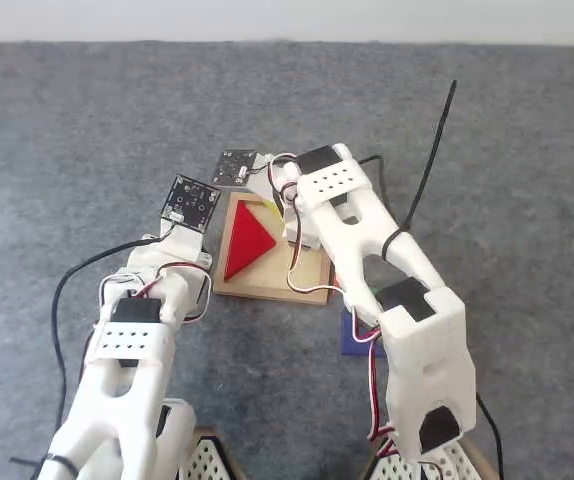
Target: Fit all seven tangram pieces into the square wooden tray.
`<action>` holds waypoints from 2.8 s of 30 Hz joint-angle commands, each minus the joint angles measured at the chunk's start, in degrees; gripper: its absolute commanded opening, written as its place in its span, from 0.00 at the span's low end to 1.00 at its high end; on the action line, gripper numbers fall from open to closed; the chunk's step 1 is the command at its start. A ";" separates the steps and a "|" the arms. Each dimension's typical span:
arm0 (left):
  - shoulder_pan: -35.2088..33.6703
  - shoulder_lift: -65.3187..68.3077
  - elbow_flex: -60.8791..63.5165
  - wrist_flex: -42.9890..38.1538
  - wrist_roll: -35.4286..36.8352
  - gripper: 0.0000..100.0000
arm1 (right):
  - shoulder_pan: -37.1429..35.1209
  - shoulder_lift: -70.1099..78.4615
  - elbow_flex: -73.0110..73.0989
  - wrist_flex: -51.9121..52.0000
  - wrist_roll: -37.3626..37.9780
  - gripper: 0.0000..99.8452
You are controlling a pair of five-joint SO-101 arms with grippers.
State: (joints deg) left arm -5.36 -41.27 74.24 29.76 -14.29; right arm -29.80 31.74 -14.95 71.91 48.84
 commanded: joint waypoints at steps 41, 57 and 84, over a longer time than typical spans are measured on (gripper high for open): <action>-7.03 -2.37 -2.77 -2.46 6.51 0.05 | 5.49 -12.70 13.36 -7.87 -7.21 0.04; -7.12 -2.37 -2.86 -2.29 6.51 0.05 | -0.75 -7.96 13.36 -19.03 -15.21 0.04; -7.21 -2.37 -2.86 -2.20 6.51 0.05 | 12.18 -40.84 29.54 -2.24 -20.75 0.03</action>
State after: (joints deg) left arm -12.13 -41.27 74.24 28.70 -8.31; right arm -19.87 -0.35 8.00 70.59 28.70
